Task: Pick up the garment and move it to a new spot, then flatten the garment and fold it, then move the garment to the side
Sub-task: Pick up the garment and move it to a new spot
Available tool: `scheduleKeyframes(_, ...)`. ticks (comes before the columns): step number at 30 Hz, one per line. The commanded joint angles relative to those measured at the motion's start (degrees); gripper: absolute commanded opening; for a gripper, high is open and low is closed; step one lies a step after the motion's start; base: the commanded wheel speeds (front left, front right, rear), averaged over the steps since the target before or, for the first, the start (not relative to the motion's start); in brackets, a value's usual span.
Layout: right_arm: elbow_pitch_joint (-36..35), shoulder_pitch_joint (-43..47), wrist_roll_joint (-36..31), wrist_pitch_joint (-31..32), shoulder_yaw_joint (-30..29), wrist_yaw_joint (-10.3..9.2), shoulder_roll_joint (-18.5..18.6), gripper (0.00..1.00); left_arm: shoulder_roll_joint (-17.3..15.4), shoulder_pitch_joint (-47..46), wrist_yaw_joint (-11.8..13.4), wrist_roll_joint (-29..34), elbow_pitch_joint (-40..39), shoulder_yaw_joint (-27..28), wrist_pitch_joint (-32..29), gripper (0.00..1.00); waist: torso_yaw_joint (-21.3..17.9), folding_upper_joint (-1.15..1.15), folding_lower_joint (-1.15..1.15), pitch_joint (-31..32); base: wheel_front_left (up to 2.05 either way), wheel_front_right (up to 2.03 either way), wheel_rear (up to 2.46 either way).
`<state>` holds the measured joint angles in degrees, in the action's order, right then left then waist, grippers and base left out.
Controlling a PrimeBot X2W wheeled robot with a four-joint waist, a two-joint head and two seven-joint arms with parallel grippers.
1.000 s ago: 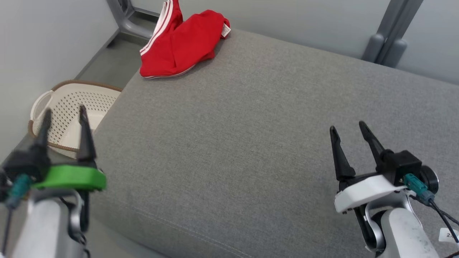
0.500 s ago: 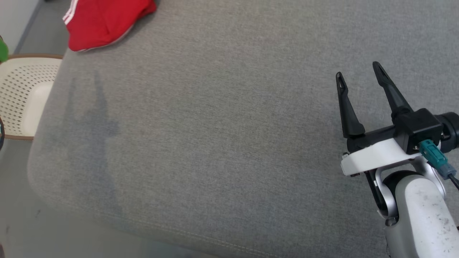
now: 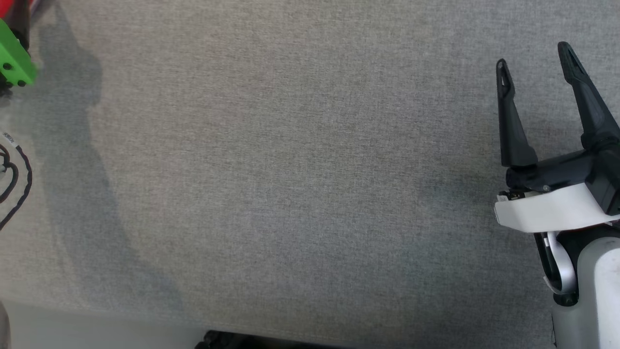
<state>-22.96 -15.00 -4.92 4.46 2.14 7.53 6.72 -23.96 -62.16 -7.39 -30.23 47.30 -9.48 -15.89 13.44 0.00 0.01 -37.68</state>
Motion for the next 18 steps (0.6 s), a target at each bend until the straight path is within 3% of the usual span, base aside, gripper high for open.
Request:
scheduleKeyframes(1,-0.7,-0.5,-0.5,0.1,0.0,-0.09,0.1,1.00,-0.6,-1.3,0.0,-0.7,1.0,-0.1,0.6,1.00,-3.0,0.00,-0.01,-4.4,0.00,0.00,0.00)
scheduleKeyframes(9,-1.5,-1.0,-0.6,-0.1,-0.3,-0.09,0.0,1.00,-2.8,-2.2,0.6,0.6,6.8,-1.4,6.3,1.00,-3.2,0.00,-0.01,-4.8,0.00,0.00,0.00)
scheduleKeyframes(10,-1.5,-1.0,-0.6,-0.1,-0.2,-0.08,-0.1,1.00,-2.9,-2.5,0.9,0.7,7.2,-1.4,7.4,0.96,-3.2,0.00,-0.01,-4.7,0.00,0.00,0.00)
scheduleKeyframes(11,-1.4,-1.1,-0.7,-0.3,-0.1,-0.09,-0.2,1.00,-3.3,-3.4,1.0,1.2,8.2,-1.5,10.0,0.41,-3.3,0.00,-0.01,-4.5,0.00,0.00,0.00)
scheduleKeyframes(13,-1.0,-1.2,-0.7,-0.6,-0.1,-0.08,-0.3,1.00,-3.6,-4.2,1.2,1.8,8.7,-1.8,12.8,0.00,-3.4,0.00,-0.01,-4.3,0.00,0.00,0.00)
scheduleKeyframes(18,0.5,-1.4,-0.1,-1.7,-0.3,-0.08,-0.9,1.00,-3.9,-5.7,1.0,3.2,10.8,-3.0,16.9,0.00,-3.8,0.00,-0.01,-2.7,0.00,0.00,0.00)
